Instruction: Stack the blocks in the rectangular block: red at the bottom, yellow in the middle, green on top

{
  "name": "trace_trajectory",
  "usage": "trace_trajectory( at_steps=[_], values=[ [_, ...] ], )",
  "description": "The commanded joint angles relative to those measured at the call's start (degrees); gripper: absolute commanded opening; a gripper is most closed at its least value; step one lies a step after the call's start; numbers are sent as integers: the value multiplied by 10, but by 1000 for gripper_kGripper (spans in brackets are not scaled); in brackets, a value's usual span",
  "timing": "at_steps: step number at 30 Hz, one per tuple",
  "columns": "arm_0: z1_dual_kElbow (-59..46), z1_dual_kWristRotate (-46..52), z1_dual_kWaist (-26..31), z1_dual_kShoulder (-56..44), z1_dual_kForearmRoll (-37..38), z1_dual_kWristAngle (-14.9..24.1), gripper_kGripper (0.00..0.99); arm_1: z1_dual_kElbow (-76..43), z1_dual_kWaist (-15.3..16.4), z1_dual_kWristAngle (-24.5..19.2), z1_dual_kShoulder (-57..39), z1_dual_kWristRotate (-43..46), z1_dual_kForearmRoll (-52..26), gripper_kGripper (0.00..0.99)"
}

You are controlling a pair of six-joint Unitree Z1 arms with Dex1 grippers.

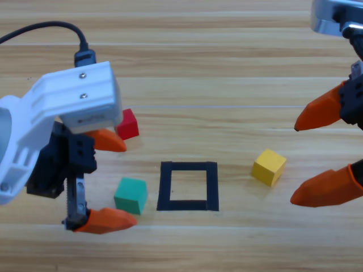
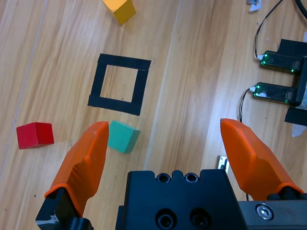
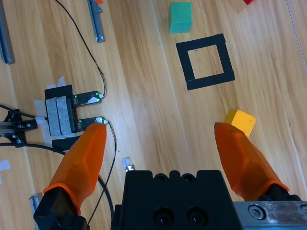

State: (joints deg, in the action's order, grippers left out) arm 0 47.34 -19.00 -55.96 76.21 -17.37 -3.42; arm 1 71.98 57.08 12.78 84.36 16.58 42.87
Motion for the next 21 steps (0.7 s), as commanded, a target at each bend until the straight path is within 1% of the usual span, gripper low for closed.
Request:
trace_trajectory(
  at_steps=[1,7,9,11,13,14,16,17,18,19,21],
  values=[
    [7,-1,-13,6,-7,6,990,-3,14,3,21,5,12,986],
    [12,13,-13,10,-7,6,990,-4,14,1,12,-17,12,988],
    [14,21,-13,10,-7,6,990,-3,1,-24,10,-40,12,988],
    [15,34,-13,9,-7,12,990,-1,-26,-41,17,-58,9,988],
    [16,78,-13,-2,-9,53,990,4,-64,-45,46,-71,7,988],
    [17,108,-13,-10,-13,81,990,6,-79,-45,62,-71,7,988],
    [21,194,-13,-24,-19,157,990,11,-104,-46,98,-71,7,986],
    [28,232,-12,-22,-24,178,990,13,-113,-47,115,-70,8,986],
    [42,266,-12,-15,-34,190,990,16,-116,-50,131,-71,9,986],
    [58,285,-12,-1,-44,190,990,20,-119,-54,144,-71,11,986],
    [112,344,-12,39,-90,186,990,27,-120,-72,168,-68,11,986]
  ],
)
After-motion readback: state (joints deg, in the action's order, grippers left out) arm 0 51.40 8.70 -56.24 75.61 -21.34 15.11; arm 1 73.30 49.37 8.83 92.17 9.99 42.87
